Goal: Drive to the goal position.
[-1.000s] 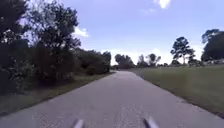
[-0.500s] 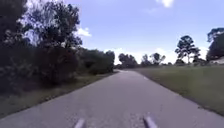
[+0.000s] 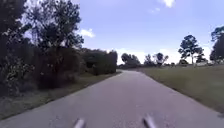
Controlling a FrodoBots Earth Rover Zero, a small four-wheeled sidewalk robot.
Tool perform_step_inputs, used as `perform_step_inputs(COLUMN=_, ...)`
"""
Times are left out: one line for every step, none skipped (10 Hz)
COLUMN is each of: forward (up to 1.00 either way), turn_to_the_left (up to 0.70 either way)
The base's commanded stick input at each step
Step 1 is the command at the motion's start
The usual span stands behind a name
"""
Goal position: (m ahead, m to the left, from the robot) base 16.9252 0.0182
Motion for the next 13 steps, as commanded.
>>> perform_step_inputs(forward=0.50, turn_to_the_left=0.00)
perform_step_inputs(forward=0.50, turn_to_the_left=0.00)
perform_step_inputs(forward=0.50, turn_to_the_left=-0.40)
perform_step_inputs(forward=0.50, turn_to_the_left=-0.50)
perform_step_inputs(forward=0.50, turn_to_the_left=-0.50)
perform_step_inputs(forward=0.50, turn_to_the_left=-0.50)
perform_step_inputs(forward=0.50, turn_to_the_left=-0.50)
perform_step_inputs(forward=0.50, turn_to_the_left=-0.50)
perform_step_inputs(forward=0.50, turn_to_the_left=-0.50)
perform_step_inputs(forward=0.50, turn_to_the_left=-0.50)
perform_step_inputs(forward=0.50, turn_to_the_left=-0.02)
perform_step_inputs(forward=0.50, turn_to_the_left=0.00)
perform_step_inputs(forward=0.50, turn_to_the_left=0.00)
